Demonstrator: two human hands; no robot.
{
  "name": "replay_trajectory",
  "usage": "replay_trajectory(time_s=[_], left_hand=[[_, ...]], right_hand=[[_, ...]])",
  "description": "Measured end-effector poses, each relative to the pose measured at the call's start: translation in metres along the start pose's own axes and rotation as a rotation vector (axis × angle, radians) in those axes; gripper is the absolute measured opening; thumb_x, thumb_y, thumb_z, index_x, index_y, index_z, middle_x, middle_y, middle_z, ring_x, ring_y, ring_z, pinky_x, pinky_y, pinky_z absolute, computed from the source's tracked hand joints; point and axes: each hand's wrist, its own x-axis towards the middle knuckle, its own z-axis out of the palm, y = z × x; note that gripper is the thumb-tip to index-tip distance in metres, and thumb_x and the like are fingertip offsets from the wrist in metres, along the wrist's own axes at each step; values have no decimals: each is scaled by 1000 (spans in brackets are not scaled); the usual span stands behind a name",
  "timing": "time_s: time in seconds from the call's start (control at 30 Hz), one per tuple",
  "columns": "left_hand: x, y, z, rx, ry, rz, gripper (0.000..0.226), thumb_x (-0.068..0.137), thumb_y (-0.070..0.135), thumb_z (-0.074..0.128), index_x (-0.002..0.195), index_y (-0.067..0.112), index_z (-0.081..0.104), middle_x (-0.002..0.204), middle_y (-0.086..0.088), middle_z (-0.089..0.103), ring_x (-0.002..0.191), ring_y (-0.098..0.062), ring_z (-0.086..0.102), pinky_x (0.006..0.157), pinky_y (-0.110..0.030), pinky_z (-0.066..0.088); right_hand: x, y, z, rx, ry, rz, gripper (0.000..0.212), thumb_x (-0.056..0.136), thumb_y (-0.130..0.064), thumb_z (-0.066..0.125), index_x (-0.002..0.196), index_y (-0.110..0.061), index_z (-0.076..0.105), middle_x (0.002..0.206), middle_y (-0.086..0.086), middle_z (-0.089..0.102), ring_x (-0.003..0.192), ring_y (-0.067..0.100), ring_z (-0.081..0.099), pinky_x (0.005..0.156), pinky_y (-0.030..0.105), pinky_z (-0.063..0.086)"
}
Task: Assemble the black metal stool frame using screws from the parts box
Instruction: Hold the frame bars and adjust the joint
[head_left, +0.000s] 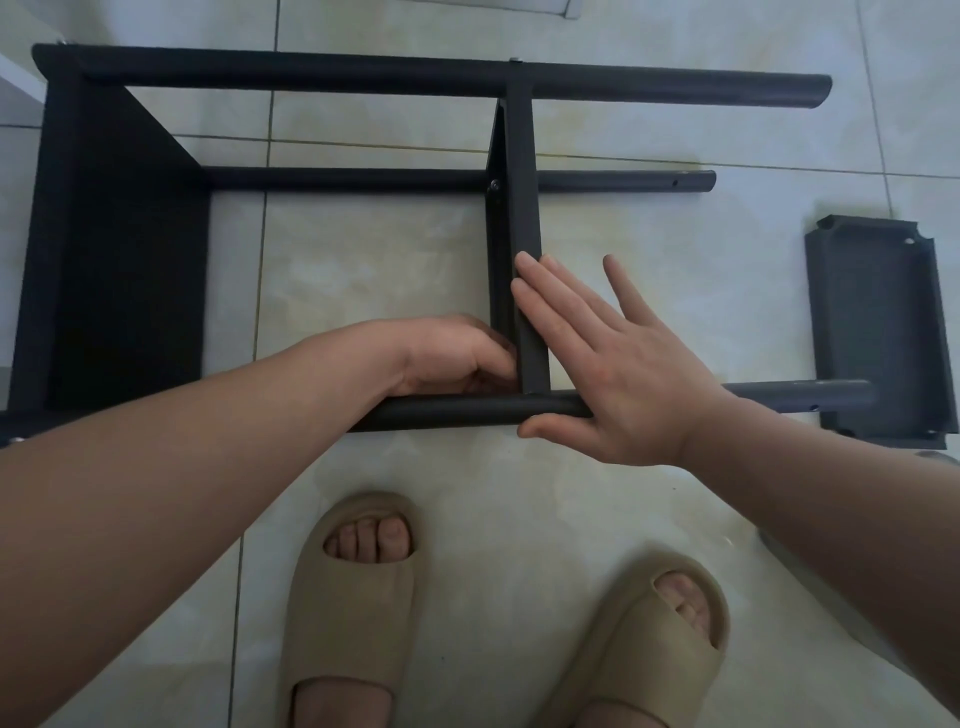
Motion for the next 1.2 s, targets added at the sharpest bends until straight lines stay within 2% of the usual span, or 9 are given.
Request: replay_trajectory(time_s=[0.1,0.33,0.43,0.63,0.7,0.8,0.97,1.07,1.2], left_hand=[[-1,1,0,5,29,-3,16,89,-12,48,95,-4,60,73,-15,61,57,-16,64,54,-21,52],[1,-1,-3,-6,13,-7,22,90,-13,49,107,-4,59,84,-18,57,65,-20,61,60,-23,54],[1,-1,-4,-56,-16,-7,16,91,-14,49,97,-2,58,81,-16,60,67,-20,63,62,-24,55],[-1,0,-3,-33,-64,-47,23,93,-6,48,82,4,66,75,-10,68,68,-18,67,64,-25,54],[-1,0,-1,15,3,-47,15,91,-6,51,92,-11,65,84,-18,64,77,-25,65,68,-27,53],[2,-2,-2,29,56,-43,25,91,-11,51,113,-22,55,98,-24,55,90,-33,55,80,-37,48],[0,1,-3,-8,20,-12,17,91,-12,52,101,1,56,79,-15,57,68,-22,60,63,-25,54],[2,0,-4,-37,3,-13,19,91,-13,51,103,2,55,78,-14,58,69,-21,60,64,-25,54],[2,0,-5,-79,-26,-8,17,91,-13,50,88,2,58,74,-12,63,64,-18,65,60,-24,55]], right_hand=[[0,0,1,2,5,-3,102,93,-78,29,160,-1,15,169,12,6,157,25,7,122,62,11],[0,0,1,15,6,-8,102,93,-77,31,160,-2,14,169,12,6,157,26,6,122,62,13],[0,0,1,24,5,-7,102,93,-77,31,160,-2,13,169,11,5,157,25,6,122,62,13],[0,-1,1,43,-2,-2,102,93,-77,33,160,-2,13,169,11,5,157,26,6,122,61,14],[0,-1,0,46,-8,-1,102,93,-77,32,160,-2,13,169,11,5,157,26,5,123,60,13],[0,-1,0,48,-13,0,102,93,-77,33,160,-2,13,169,11,5,157,26,5,123,60,13],[0,-1,0,44,-16,2,102,93,-76,32,160,-2,13,169,11,5,157,25,4,124,59,13],[0,-1,-1,45,-9,0,102,93,-76,33,160,-2,14,169,11,6,157,25,5,123,59,14],[0,-1,0,46,-8,-1,102,93,-76,33,160,-2,14,169,11,5,157,25,5,124,58,14]])
